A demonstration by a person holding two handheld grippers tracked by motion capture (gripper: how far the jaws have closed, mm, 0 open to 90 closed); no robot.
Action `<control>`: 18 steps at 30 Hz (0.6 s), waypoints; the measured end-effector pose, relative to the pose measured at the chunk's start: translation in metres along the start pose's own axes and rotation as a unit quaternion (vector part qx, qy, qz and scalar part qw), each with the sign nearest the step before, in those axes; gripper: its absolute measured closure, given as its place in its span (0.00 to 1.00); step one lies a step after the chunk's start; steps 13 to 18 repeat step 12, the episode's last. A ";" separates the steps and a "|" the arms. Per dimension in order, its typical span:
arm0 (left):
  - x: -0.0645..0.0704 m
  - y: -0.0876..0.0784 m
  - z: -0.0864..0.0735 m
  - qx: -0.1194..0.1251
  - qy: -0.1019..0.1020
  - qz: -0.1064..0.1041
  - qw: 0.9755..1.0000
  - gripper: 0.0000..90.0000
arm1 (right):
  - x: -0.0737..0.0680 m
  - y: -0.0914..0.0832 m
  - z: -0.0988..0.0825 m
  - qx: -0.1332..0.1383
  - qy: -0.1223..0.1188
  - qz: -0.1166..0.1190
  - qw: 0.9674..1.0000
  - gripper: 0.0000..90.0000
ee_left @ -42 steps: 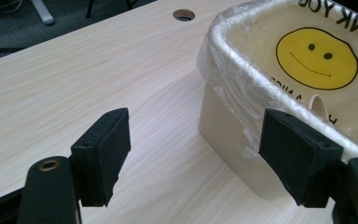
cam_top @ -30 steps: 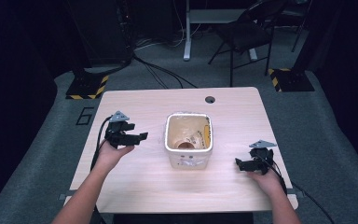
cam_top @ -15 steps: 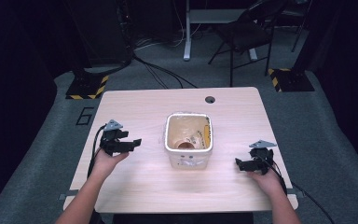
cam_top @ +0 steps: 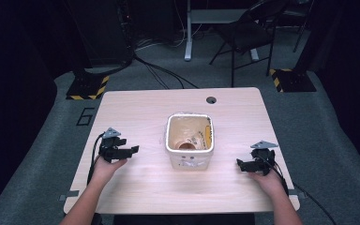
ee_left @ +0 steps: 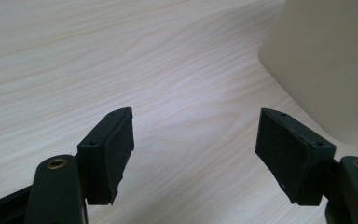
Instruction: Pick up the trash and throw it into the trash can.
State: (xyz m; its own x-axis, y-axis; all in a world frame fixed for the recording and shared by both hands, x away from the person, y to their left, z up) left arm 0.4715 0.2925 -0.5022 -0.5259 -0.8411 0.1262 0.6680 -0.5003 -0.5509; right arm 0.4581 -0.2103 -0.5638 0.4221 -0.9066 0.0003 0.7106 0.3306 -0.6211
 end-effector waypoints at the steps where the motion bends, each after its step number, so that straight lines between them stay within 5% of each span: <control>1: 0.000 0.001 -0.002 -0.002 -0.001 0.001 1.000 0.31 | 0.000 0.000 0.000 0.000 0.000 0.000 1.000 0.00; 18: -0.007 0.005 -0.015 -0.013 -0.003 0.014 1.000 0.32 | 0.000 0.000 0.000 0.000 0.000 0.000 1.000 0.00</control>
Point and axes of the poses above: each handheld gripper's, and its own axes: y roughly forward along the jaws, z roughly out of its top, x roughly to its right, the point moved 5 cm from there along y, roughly forward along the jaws, and after that the axes turned 6 degrees about x, right-handed, at the moved point
